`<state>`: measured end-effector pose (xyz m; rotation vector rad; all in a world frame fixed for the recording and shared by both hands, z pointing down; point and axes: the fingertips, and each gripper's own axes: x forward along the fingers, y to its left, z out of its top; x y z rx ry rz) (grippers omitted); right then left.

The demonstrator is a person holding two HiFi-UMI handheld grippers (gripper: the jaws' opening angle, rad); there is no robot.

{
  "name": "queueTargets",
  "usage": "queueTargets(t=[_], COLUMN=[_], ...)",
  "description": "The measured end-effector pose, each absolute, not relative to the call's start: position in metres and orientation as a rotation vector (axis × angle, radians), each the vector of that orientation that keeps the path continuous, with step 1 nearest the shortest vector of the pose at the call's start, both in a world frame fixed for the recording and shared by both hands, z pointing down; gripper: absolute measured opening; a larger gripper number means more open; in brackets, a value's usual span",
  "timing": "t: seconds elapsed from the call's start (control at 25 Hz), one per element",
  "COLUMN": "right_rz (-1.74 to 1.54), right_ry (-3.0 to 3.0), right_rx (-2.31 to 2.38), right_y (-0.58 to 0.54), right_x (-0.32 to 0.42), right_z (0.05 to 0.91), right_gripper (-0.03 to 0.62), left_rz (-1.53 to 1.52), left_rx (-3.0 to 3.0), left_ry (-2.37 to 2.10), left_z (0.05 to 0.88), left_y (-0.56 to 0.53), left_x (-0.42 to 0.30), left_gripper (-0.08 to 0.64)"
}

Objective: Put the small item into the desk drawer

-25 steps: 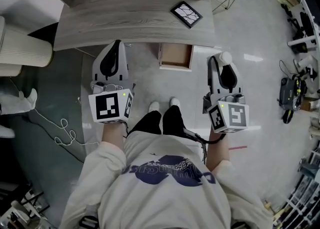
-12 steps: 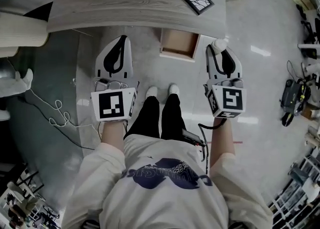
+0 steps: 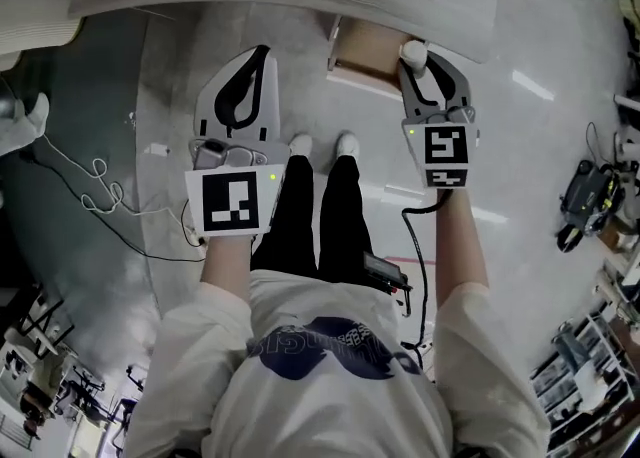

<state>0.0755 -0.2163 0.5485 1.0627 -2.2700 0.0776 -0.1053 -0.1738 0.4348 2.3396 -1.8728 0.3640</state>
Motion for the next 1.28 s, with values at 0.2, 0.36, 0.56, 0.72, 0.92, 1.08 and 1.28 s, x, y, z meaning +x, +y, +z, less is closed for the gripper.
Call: queueTargets(t=[0.2,0.36,0.56,0.72,0.92,1.08,1.28], right_rz=[0.028,-0.003,-0.027,-0.043,-0.056,-0.065,-0.088], right_ry=[-2.203,-2.139,-2.043,-1.955,-1.885,-1.836,-1.778], right_rx=[0.863,0.720,0.548,0.416,0.317,0.267,0.195], right_y=[-0.223,-0.223,-0.224,-0.221,-0.219,-0.217,-0.212], right_x=[0.057,0.041,0.036,0.032,0.026,0.026,0.022], right_z=[0.615,0.661,0.718,0.752,0.780,0.797,0.813], right_gripper=[0.124,0.124,0.124,0.124,0.124,0.124,0.124], left_rz=[0.380,0.388,0.399,0.398,0.392,0.382,0.367], left_rx=[2.296,2.253,2.203,2.181,2.151,2.147,2.135], left_ry=[-1.873,-1.883,-1.889,-1.899,-1.912,-1.930,-1.947], left_z=[0.469,0.495,0.523,0.532,0.539,0.539,0.539], left_y=[-0.177,-0.174,-0.173,-0.172,-0.172,-0.178,-0.183], left_x=[-0.111,-0.125,-0.132,-0.139,-0.148,-0.154,-0.164], left_gripper=[0.008,0.008,0.008,0.008,0.008,0.008,0.008])
